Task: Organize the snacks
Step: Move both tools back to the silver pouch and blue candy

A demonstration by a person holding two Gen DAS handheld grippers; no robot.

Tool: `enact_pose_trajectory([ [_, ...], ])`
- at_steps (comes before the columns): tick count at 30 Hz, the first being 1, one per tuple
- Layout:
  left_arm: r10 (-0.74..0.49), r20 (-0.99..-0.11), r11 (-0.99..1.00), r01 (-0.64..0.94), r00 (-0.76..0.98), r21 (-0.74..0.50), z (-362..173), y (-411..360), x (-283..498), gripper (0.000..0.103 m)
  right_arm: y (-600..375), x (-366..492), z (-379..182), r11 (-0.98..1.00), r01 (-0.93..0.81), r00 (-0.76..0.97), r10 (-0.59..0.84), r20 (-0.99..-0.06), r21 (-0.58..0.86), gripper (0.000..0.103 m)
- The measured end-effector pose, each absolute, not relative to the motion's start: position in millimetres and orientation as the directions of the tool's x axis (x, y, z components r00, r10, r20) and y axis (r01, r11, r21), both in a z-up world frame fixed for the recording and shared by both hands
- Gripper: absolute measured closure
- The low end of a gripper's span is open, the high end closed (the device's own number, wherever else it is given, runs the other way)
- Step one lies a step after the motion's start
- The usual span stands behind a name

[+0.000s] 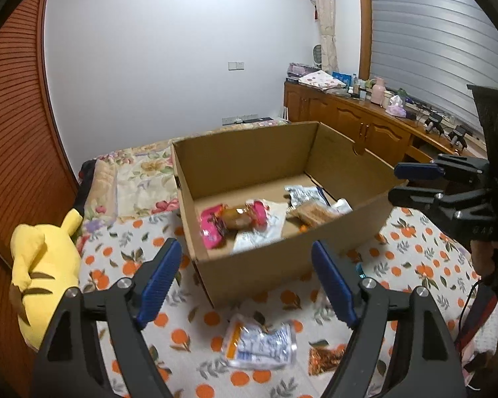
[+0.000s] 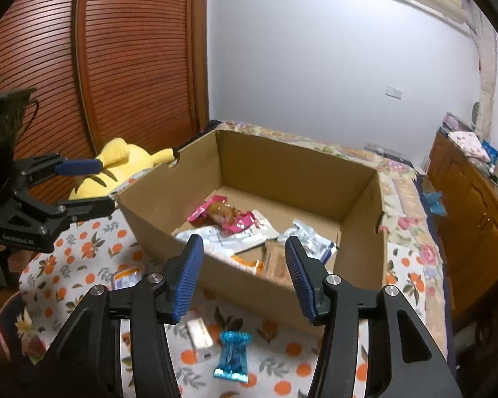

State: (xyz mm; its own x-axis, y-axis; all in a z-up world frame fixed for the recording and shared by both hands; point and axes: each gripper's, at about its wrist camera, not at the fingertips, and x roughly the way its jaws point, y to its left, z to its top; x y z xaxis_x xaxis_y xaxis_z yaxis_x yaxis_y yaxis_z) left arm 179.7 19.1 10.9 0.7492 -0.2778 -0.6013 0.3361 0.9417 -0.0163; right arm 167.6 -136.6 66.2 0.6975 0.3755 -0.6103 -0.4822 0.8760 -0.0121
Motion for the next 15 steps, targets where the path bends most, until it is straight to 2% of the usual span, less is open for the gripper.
enact_pose_trajectory([
  [15, -0.285, -0.699, 0.942, 0.327, 0.656, -0.076, -60.8, 10.5, 167.0, 0.022, -145.9, 139.5, 12.5, 0.88, -0.473, 0.628, 0.37, -0.684, 0.041, 0.051],
])
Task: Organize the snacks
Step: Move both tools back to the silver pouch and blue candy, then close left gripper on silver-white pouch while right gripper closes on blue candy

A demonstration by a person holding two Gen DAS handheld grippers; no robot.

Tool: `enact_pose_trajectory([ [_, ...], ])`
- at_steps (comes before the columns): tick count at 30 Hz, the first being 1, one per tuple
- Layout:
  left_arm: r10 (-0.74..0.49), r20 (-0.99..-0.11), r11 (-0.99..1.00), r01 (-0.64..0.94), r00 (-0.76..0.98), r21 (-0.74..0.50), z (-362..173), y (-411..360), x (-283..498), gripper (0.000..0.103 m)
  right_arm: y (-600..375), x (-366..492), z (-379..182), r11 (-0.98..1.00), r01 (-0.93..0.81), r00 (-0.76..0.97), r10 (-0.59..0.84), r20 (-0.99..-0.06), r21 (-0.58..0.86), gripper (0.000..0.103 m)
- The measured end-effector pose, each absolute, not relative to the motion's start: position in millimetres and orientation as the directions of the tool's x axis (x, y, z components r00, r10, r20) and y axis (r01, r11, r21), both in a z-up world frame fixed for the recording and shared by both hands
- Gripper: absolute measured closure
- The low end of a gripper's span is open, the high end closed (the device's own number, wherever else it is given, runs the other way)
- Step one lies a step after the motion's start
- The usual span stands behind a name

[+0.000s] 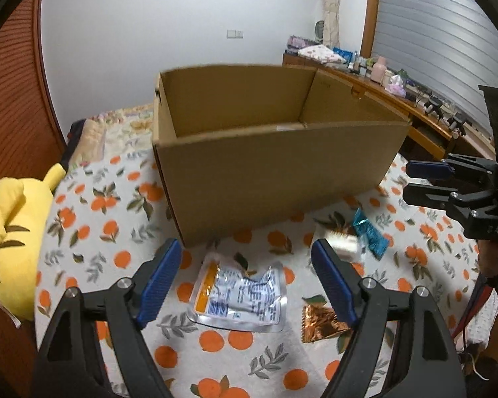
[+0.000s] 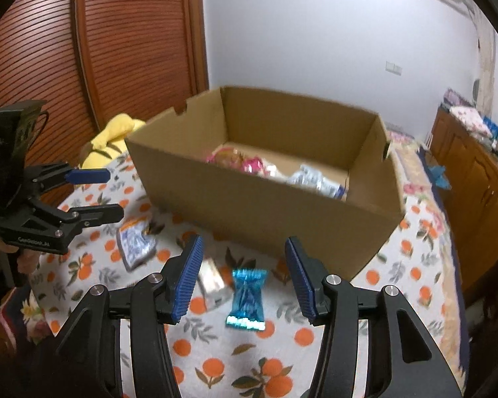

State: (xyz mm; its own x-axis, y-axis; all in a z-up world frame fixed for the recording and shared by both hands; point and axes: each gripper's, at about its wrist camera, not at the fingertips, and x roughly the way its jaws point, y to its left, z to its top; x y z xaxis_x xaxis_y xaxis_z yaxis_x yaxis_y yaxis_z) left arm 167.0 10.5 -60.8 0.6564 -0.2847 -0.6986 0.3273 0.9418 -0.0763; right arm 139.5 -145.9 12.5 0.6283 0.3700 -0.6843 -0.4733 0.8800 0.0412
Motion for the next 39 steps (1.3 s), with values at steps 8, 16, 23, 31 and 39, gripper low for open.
enact_pose_trajectory([
  [8, -0.273, -0.74, 0.946, 0.312, 0.615, -0.089, -92.5, 9.9, 173.4, 0.022, -144.5, 145.0, -21.9, 0.882, -0.467, 0.582, 0.361, -0.728, 0.064, 0.052],
  [16, -0.262, -0.762, 0.946, 0.312, 0.592, -0.082, -103.9, 7.0, 180.4, 0.022, -144.5, 153.0, -42.1, 0.887, -0.457, 0.554, 0.345, -0.757, 0.07, 0.052],
  [23, -0.239, -0.784, 0.948, 0.312, 0.572, -0.061, -116.3, 3.2, 183.4, 0.022, -143.6, 158.4, -51.3, 0.89, -0.451, 0.542, 0.331, -0.773, 0.066, 0.053],
  [31, -0.225, -0.788, 0.949, 0.313, 0.573, -0.044, -116.6, -0.4, 182.7, 0.021, -142.1, 161.4, -61.9, 0.896, -0.439, 0.536, 0.316, -0.783, 0.06, 0.054],
  [39, -0.213, -0.796, 0.947, 0.321, 0.566, -0.025, -118.8, -8.8, 184.6, 0.013, -142.8, 159.6, -65.9, 0.901, -0.431, 0.542, 0.31, -0.781, 0.059, 0.054],
])
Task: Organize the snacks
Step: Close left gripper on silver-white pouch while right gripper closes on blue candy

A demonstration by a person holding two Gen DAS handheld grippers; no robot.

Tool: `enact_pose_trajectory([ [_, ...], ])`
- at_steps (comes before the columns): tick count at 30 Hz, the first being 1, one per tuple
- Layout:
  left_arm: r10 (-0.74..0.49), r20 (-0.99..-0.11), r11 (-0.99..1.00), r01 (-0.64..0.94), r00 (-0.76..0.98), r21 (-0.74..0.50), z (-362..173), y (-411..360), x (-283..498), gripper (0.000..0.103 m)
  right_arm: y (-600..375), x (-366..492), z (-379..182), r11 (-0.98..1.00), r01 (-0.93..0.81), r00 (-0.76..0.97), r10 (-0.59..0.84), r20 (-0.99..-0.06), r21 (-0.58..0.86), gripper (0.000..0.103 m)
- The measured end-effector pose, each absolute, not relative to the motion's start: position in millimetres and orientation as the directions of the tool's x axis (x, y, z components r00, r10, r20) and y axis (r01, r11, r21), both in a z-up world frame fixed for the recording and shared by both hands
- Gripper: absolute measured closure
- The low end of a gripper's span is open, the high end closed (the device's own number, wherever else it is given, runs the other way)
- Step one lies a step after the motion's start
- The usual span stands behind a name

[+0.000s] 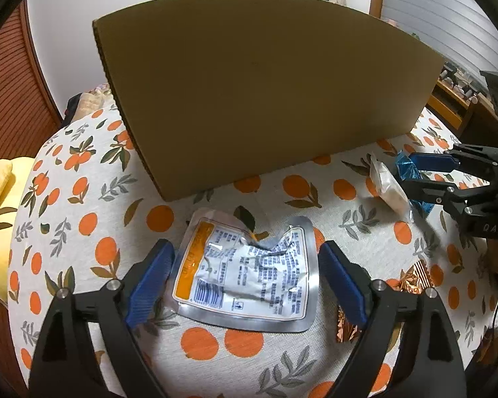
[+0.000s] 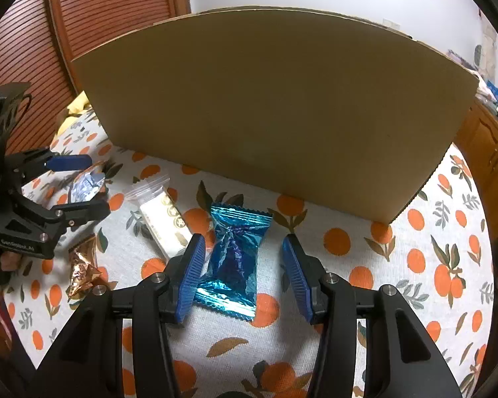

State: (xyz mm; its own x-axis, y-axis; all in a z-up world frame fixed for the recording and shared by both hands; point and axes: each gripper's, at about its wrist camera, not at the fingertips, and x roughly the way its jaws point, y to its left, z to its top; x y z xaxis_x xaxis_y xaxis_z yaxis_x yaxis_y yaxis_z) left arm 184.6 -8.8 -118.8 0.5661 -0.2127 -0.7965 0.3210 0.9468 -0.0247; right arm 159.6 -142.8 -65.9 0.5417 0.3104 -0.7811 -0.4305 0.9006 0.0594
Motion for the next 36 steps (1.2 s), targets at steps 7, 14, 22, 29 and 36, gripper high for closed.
enact_pose_trajectory([
  [7, -0.213, -0.796, 0.947, 0.321, 0.566, -0.025, -118.9, -8.7, 184.7, 0.013, -141.9, 157.0, -65.1, 0.898, -0.438, 0.54, 0.296, -0.787, 0.038, 0.078],
  [14, -0.21, -0.796, 0.948, 0.318, 0.567, -0.024, -119.4, -9.5, 184.5, 0.012, -142.1, 154.2, -66.1, 0.902, -0.431, 0.557, 0.285, -0.78, 0.022, 0.08],
  [22, -0.219, -0.79, 0.958, 0.279, 0.573, -0.063, -117.2, 1.9, 182.8, 0.012, -142.7, 154.2, -66.3, 0.902, -0.43, 0.557, 0.285, -0.78, 0.022, 0.08],
  [29, -0.22, -0.798, 0.956, 0.285, 0.561, -0.064, -118.6, 7.7, 182.1, 0.012, -140.4, 154.6, -67.0, 0.903, -0.43, 0.559, 0.282, -0.78, 0.018, 0.08],
  [36, -0.204, -0.806, 0.947, 0.32, 0.555, -0.019, -119.2, -3.1, 179.1, 0.017, -140.9, 154.4, -67.0, 0.903, -0.43, 0.559, 0.282, -0.78, 0.018, 0.08],
])
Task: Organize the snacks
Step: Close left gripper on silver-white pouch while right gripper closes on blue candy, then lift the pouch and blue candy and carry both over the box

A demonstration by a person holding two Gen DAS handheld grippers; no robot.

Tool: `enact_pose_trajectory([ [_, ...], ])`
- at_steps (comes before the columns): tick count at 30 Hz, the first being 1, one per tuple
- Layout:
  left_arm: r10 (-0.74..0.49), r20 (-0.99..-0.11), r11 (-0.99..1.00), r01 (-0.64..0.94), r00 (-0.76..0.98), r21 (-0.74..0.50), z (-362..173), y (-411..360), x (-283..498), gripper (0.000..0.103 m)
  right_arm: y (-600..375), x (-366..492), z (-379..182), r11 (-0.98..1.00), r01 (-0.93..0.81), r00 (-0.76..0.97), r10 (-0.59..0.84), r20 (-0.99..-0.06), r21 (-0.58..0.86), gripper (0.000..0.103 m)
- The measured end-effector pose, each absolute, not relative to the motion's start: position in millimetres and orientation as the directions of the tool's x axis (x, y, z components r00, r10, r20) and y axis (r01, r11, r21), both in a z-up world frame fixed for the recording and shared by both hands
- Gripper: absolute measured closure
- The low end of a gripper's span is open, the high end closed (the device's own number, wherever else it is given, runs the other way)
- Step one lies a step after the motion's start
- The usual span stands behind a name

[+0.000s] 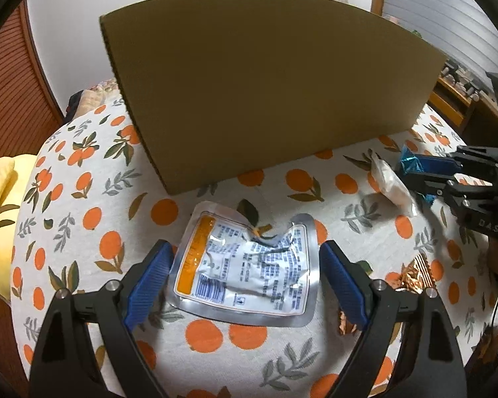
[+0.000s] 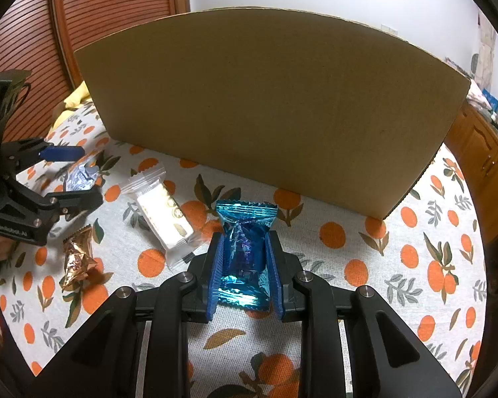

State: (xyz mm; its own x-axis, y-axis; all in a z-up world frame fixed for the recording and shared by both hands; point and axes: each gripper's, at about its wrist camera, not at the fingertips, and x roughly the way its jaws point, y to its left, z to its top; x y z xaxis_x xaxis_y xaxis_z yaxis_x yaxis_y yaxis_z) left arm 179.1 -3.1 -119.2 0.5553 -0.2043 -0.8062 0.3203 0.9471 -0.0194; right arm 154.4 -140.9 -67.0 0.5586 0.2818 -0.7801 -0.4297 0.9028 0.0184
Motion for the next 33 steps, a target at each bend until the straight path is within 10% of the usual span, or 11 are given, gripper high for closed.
enact_pose_trajectory([
  [33, -0.307, -0.663, 0.921, 0.389, 0.683, -0.026, -30.7, -21.8, 143.4, 0.021, -152.7, 137.0, -25.1, 0.899, -0.438, 0.637, 0.318, -0.702, 0.009, 0.084],
])
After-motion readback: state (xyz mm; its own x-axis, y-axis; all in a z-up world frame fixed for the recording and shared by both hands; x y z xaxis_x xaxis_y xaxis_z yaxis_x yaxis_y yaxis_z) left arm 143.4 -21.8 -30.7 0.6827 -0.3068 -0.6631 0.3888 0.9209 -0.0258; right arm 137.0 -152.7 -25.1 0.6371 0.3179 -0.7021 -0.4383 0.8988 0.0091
